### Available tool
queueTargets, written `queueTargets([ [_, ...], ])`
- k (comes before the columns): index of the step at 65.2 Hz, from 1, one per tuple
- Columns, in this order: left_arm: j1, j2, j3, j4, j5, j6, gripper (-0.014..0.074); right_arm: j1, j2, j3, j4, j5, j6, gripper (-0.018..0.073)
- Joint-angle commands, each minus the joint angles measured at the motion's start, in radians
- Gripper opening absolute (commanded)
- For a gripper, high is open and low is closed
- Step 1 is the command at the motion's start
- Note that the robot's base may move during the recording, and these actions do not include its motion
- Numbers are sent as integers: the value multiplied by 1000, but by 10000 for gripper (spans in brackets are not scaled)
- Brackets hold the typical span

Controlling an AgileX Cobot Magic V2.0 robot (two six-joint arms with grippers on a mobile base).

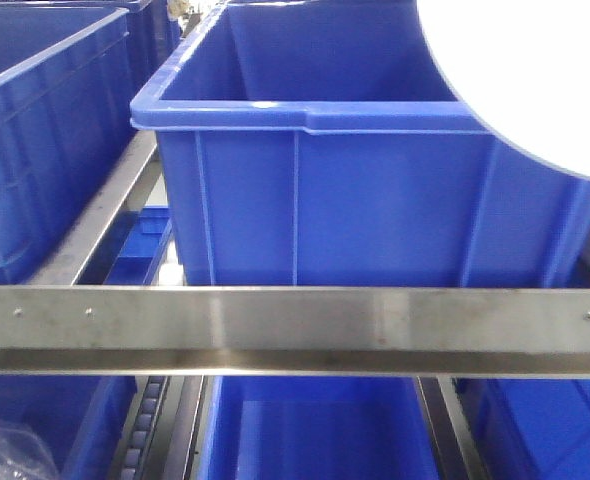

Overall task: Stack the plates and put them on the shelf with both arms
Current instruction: 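Drive up to the shelf of blue bins, stack held above a bin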

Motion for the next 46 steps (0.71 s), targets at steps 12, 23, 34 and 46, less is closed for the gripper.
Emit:
queueTargets([
  [12,0,12,-30,-1,-93,-11,82,-4,5,-31,2,-100,-5,56],
  [23,0,12,-30,-1,-93,-11,82,-4,5,-31,2,-100,-5,56],
  [34,0,12,-30,-1,-93,-11,82,-4,5,-31,2,-103,-5,56],
  [46,0,12,-30,-1,-93,-11,82,-4,5,-31,6,-103,5,56],
])
